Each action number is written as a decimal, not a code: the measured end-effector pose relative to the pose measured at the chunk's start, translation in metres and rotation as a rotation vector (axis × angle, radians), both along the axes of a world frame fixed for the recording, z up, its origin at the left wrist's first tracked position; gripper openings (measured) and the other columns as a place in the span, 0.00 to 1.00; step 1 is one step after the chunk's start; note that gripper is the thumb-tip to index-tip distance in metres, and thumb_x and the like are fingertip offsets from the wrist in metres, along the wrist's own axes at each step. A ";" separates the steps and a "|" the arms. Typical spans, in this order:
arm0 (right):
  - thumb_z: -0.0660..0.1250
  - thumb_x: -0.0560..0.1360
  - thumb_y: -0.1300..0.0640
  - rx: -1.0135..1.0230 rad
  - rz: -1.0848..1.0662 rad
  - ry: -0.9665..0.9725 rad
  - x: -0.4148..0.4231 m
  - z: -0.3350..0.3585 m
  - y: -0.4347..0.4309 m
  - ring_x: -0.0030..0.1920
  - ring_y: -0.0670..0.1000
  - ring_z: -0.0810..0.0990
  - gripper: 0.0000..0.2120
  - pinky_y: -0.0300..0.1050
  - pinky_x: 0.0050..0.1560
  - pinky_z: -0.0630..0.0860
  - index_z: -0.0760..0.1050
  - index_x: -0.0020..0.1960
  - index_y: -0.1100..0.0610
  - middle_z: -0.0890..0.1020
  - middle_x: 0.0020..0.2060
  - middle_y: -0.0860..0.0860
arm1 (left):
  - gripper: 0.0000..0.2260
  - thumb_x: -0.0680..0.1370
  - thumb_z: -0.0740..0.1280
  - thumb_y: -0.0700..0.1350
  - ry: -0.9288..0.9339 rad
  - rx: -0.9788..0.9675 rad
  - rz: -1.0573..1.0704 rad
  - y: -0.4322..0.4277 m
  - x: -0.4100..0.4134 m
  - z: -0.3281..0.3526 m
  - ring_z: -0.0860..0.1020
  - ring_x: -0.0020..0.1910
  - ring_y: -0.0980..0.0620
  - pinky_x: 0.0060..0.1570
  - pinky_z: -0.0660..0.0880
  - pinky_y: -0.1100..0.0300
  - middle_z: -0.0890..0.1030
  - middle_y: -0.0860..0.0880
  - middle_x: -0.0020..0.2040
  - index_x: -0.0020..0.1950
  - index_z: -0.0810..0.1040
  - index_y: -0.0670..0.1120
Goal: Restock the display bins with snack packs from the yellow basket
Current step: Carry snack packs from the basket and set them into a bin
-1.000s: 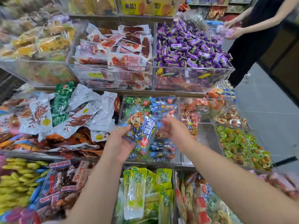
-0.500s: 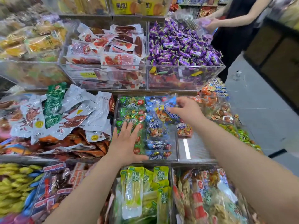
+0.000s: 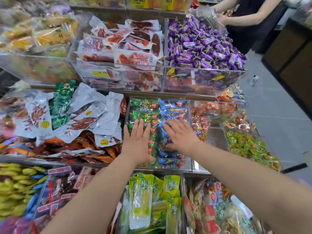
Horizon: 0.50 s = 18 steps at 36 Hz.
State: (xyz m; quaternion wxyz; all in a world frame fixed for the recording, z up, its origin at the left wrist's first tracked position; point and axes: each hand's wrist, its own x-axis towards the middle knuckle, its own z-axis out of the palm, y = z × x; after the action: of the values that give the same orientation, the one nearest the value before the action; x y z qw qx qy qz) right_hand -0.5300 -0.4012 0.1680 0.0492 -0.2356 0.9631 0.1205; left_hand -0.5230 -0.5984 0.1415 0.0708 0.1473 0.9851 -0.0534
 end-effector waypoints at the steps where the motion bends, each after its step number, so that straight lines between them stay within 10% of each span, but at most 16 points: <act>1: 0.55 0.76 0.35 0.013 -0.046 -0.001 -0.002 -0.001 0.003 0.76 0.56 0.47 0.42 0.56 0.74 0.42 0.39 0.77 0.56 0.49 0.76 0.54 | 0.60 0.63 0.62 0.76 0.001 -0.002 0.000 0.000 0.000 -0.001 0.33 0.76 0.41 0.69 0.33 0.35 0.35 0.41 0.78 0.77 0.31 0.46; 18: 0.59 0.66 0.26 0.086 -0.333 -0.081 -0.035 -0.032 -0.021 0.67 0.58 0.57 0.56 0.59 0.69 0.53 0.29 0.74 0.56 0.57 0.66 0.54 | 0.62 0.62 0.62 0.77 -0.022 -0.035 0.038 0.005 -0.004 -0.002 0.34 0.76 0.36 0.70 0.34 0.37 0.34 0.34 0.76 0.76 0.29 0.44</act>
State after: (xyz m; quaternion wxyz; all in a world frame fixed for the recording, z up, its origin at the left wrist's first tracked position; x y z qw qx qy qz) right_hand -0.5652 -0.4223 0.1363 0.1171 -0.0749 0.9800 0.1422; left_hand -0.5271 -0.5938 0.1393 0.0853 0.1279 0.9858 -0.0678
